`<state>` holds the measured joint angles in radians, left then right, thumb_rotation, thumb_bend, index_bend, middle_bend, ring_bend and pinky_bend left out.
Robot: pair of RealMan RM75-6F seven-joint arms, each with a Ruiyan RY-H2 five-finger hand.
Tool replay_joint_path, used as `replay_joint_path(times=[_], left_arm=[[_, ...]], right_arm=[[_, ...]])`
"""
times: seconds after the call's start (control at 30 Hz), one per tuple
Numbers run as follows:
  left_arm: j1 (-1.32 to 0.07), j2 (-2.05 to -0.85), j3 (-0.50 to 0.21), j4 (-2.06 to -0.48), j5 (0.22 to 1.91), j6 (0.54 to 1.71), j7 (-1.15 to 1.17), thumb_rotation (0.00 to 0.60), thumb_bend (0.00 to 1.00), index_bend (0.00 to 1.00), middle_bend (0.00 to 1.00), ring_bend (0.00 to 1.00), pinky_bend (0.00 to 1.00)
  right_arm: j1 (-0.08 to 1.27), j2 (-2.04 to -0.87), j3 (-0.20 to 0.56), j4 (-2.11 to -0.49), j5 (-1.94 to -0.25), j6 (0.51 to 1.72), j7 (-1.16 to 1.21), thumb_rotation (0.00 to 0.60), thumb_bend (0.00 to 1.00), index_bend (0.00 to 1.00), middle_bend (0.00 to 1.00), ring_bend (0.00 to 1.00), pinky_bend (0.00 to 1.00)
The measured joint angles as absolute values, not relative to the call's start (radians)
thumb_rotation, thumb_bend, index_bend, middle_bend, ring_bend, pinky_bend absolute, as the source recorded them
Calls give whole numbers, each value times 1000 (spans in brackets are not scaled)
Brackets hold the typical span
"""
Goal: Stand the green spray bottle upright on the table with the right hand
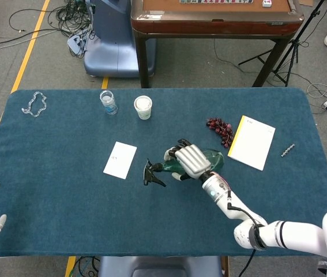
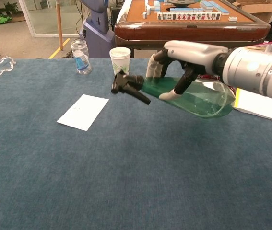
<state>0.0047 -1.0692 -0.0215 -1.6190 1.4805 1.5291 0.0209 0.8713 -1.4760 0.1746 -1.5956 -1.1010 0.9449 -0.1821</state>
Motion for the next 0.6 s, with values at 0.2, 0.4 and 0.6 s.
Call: replay_joint_path(times=[0.2,0.4,0.6], left_arm=[[2,-1068,-21,-1623,1481,1525,25,600,360,108,0,0,0],[2,-1066,-21,-1630,1481,1525,30,600,360,109,0,0,0],[6,-1067,-19,-1630,1476,1527,32,600,360,108,0,0,0]], right_arm=[[800,-1451,213,-1609,-1156,976,135,600,322,688,513,299,178],[746,-1446,231,-1572,-1242,974,476,600,295,688,513,299,178],[714,-1484,225,-1448,-1367,994,729,600,246,688,513,299,178]])
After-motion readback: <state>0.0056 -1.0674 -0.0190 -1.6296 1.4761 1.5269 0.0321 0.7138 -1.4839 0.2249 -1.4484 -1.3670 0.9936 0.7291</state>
